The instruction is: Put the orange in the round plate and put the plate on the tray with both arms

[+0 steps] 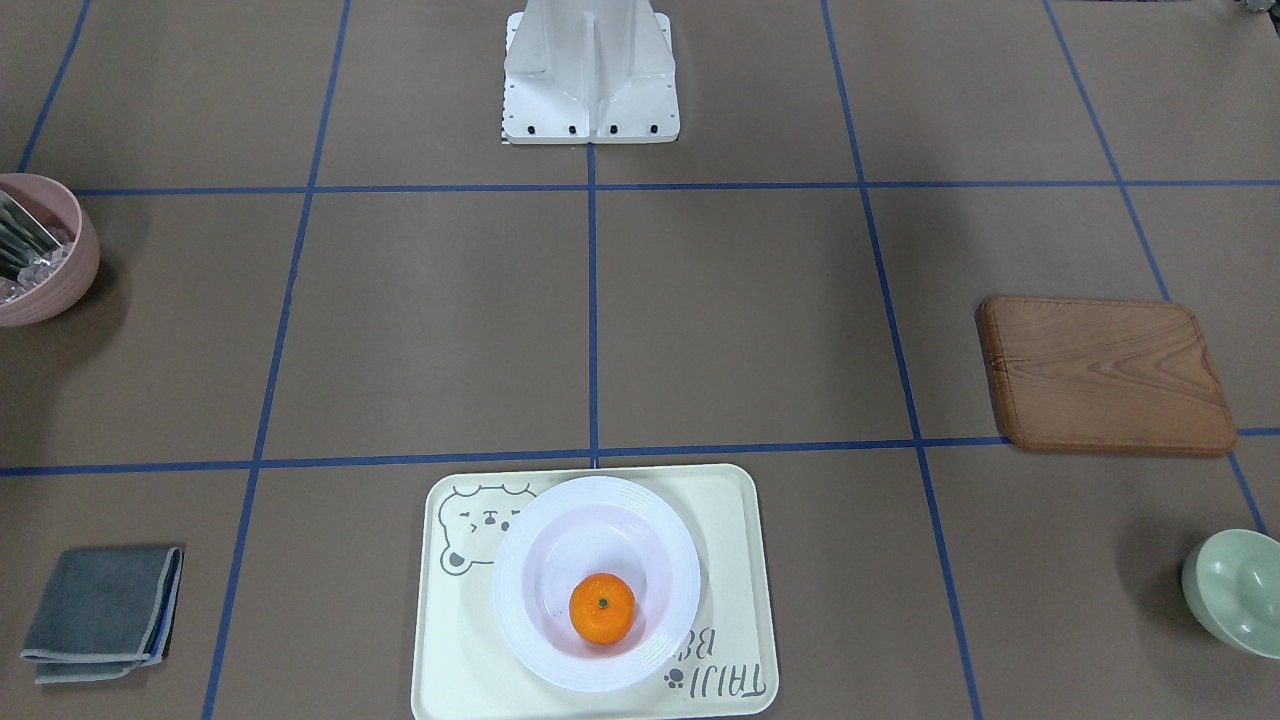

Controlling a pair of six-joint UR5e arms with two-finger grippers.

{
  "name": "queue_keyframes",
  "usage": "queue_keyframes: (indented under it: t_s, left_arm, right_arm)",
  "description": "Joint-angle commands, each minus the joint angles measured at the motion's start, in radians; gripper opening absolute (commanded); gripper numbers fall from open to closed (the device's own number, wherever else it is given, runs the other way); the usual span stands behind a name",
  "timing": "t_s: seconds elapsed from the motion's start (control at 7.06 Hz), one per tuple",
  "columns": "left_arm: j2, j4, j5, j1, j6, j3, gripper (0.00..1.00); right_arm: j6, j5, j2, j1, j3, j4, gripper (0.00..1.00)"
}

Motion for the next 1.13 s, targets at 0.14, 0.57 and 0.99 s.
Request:
queue_keyframes:
  t_s: [0.14, 0.57, 0.99]
  left_arm:
    - [0.027, -0.01, -0.067, -0.005, 0.001, 0.059, 0.98]
    - [0.05, -0.128, -0.081, -0.003, 0.016, 0.107, 0.98]
    - [0.053, -0.155, -0.081, -0.005, 0.014, 0.104, 0.98]
  right_arm:
    - [0.017, 0.046, 0.0, 0.001, 0.01, -0.023, 1.0]
    - [0.018, 0.05, -0.014, 0.001, -0.003, -0.024, 1.0]
    - [0.02, 0.076, -0.016, 0.001, -0.003, -0.026, 1.0]
